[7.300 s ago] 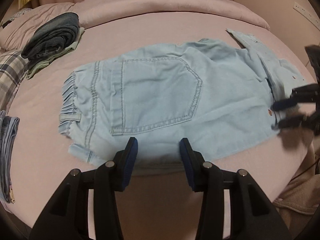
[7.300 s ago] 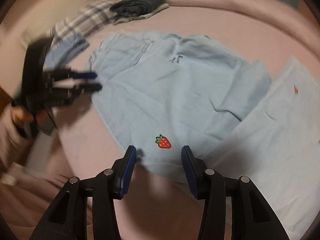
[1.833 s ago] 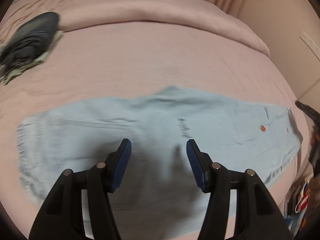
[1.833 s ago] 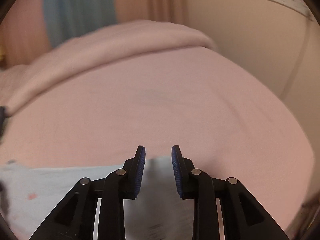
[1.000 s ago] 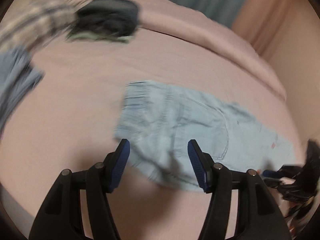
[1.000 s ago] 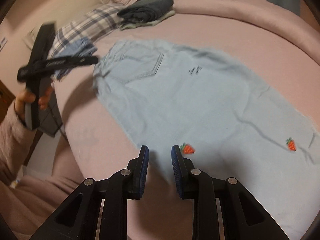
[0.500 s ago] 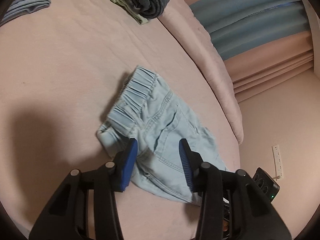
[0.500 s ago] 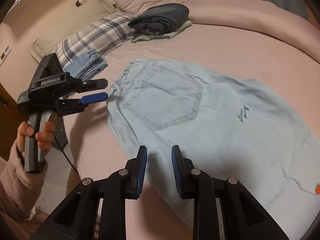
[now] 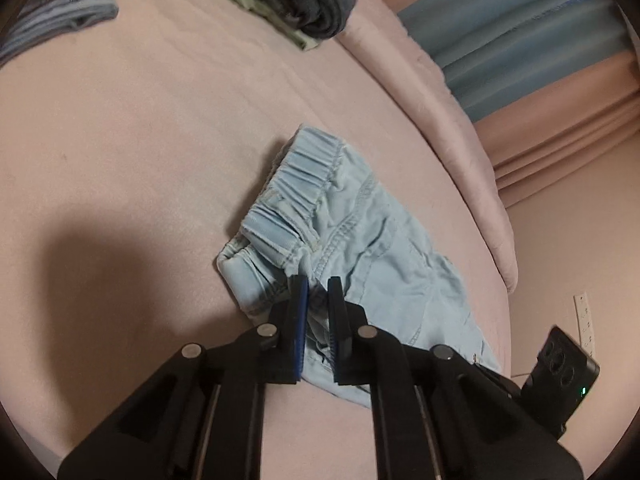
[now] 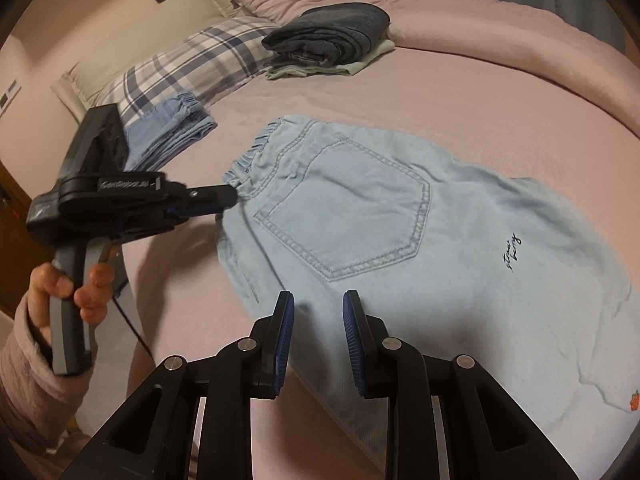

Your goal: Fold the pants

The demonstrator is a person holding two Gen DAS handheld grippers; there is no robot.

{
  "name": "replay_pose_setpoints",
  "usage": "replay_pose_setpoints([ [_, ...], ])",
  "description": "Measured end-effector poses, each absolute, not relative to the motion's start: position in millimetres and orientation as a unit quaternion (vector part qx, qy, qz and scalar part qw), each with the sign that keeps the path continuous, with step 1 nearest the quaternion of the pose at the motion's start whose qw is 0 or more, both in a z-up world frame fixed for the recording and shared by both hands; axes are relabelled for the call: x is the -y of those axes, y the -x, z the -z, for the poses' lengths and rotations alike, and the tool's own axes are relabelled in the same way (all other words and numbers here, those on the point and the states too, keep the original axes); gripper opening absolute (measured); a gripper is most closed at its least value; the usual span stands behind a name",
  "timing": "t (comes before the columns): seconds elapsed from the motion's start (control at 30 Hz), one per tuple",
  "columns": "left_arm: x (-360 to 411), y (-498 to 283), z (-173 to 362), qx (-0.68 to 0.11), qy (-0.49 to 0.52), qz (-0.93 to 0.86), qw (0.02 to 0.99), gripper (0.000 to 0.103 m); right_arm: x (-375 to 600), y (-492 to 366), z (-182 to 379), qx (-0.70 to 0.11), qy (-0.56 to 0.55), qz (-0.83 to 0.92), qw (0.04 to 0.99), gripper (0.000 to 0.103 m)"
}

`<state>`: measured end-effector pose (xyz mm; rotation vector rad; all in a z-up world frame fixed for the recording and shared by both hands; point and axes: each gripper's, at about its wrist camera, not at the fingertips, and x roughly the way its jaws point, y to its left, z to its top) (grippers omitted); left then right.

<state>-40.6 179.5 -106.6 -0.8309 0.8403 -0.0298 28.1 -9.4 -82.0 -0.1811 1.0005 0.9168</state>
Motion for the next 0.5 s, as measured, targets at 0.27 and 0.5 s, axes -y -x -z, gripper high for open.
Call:
replay_pose_setpoints([
  [0.27, -182, 55, 114, -0.414, 0.382, 0.01, 0.826, 0.009, -3, -24, 98, -0.488, 0.092, -0.446, 0.745, 0.027],
  [0.5, -174, 56, 98, -0.423, 0.341, -0.006, 0.839, 0.011, 0, -21, 99, -0.493, 0.079, -0.456, 0.737, 0.027],
])
